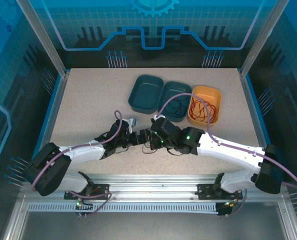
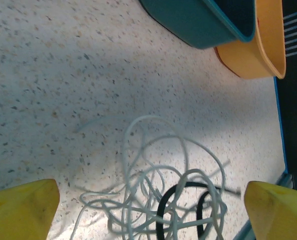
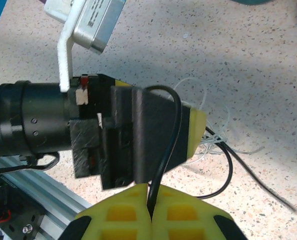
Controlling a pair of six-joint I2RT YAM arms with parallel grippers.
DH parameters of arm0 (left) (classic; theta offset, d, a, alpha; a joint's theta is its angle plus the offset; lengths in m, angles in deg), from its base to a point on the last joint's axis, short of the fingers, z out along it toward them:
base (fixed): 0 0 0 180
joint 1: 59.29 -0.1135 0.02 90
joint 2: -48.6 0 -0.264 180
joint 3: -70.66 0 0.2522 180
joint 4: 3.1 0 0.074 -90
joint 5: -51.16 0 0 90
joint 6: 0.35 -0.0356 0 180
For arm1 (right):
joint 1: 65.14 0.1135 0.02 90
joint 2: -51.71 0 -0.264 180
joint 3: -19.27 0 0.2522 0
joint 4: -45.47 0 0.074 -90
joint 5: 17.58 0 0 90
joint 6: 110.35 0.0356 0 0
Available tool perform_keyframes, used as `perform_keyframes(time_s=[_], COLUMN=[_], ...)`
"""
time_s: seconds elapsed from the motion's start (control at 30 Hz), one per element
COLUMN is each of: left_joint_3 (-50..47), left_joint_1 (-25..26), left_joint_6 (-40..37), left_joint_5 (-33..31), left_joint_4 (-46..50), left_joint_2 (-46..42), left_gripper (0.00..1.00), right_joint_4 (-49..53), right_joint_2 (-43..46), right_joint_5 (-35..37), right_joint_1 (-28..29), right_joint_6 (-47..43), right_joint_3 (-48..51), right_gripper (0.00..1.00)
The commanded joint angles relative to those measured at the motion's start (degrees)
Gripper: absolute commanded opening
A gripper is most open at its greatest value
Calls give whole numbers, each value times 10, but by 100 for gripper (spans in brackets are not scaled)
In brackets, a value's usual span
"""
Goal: Untangle the cables
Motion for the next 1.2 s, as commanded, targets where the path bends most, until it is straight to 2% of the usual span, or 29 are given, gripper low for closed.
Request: perform_keyframes(time_s=[0.0, 0.1, 0.27, 0.53, 0.77, 1.0, 1.17], left_joint_3=[15, 24, 35, 43, 45, 56, 60], left_joint_1=[3, 3, 1, -7, -12, -13, -13], left_joint_6=[20, 24, 34, 39, 44, 39, 42], left_joint_5=[-51, -81, -117, -135, -126, -117, -113], left_joint_4=[33, 81, 149, 195, 196, 201, 204], left_joint_2=[4, 6, 22, 23, 37, 53, 63], left_gripper=[89, 81, 74, 73, 70, 68, 59], right_joint_4=[-15, -8, -1, 66, 90, 119, 138], right_joint_2=[30, 51, 86, 144, 213, 241, 244], right_joint_5=[-11, -5, -6, 34, 50, 69, 75], right_joint_1=[-4, -5, -14, -29, -42, -51, -59], right_joint_6=[7, 10, 10, 2, -4, -27, -59], right_joint_3=[4, 11, 24, 18, 21, -3, -32], right_gripper=[0, 0, 0, 0, 0, 0, 0])
